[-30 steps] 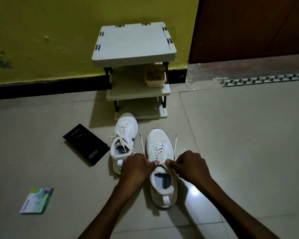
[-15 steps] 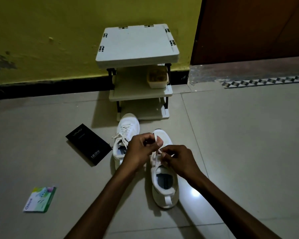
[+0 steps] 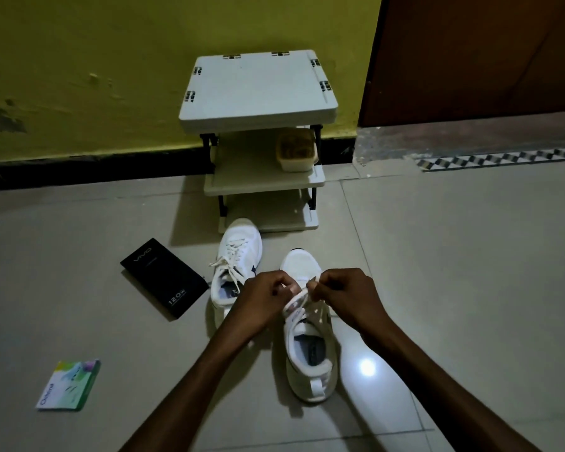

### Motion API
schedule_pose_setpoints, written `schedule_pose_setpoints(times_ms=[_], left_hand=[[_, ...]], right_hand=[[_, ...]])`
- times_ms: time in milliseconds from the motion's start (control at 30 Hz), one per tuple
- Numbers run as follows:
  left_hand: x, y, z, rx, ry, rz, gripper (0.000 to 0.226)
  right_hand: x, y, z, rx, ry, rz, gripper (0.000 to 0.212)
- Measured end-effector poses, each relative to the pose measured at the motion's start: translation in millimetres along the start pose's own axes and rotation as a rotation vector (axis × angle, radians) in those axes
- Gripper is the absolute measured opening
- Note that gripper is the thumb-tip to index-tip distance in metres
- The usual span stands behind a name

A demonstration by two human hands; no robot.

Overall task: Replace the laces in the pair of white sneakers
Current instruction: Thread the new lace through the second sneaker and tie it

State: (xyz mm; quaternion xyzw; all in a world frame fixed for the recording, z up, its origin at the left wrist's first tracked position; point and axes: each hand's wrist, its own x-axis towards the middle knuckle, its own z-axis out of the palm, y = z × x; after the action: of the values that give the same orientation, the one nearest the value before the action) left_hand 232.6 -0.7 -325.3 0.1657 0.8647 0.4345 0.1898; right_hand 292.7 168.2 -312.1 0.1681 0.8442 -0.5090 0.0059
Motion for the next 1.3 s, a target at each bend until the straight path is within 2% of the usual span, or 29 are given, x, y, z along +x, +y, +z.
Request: schedule_pose_setpoints(times_ms=[167,300,367,467,567,733,833,967,1100,1233,1300], left_hand=[[-14.0,7.1,7.7,-0.063,-0.031,-0.023,0.009],[-8.2,7.7,17.5,0.111,0.106,-0.063,0.022],[-6.3,6.2,21.4,0.215,0.11,-0.002,0.031],[-3.7,2.7,28.9,0.297,0.028,0.108,0.019],[-1.5,2.8,28.3,0.223,-0.014,0.086,0.013],[-3.2,5.2,3.5,-0.153,-0.09,-0.098,0.019],[-3.0,6.0,-0.4,-0.121,-0.043,-0.079,0.019],[1.0,7.8,-1.2,0.001,0.105,0.044,0.023],[1.4,13.4,3.2,-0.082,0.158,-0.011,0.022],[2.2,20.7,2.1,-0.12,0.153,-0.074,0.017],[3.6,24.3,-3.9,-0.003,0.077,-0.065,0.015]], right_hand=[[5.1,1.8,-1.4,0.035,-0.044,0.035,0.027],[3.8,-0.9,-1.5,0.055,-0.078,0.034,0.022],[2.9,-1.7,-1.7,0.066,-0.091,0.03,0.02],[1.1,-0.8,-2.4,0.087,-0.107,0.035,0.017],[2.8,3.7,-3.4,0.087,-0.088,0.047,0.018],[3.2,2.1,-5.2,0.12,-0.101,0.094,0.019],[2.5,-0.9,-3.7,0.161,-0.118,0.104,0.017],[2.2,-2.3,-2.1,0.161,-0.122,0.109,0.022],[-0.5,-5.6,-1.6,0.174,-0.116,0.116,0.021],[-3.8,-8.8,-2.1,0.184,-0.095,0.118,0.024],[-5.3,-9.6,-3.1,0.173,-0.08,0.114,0.023]])
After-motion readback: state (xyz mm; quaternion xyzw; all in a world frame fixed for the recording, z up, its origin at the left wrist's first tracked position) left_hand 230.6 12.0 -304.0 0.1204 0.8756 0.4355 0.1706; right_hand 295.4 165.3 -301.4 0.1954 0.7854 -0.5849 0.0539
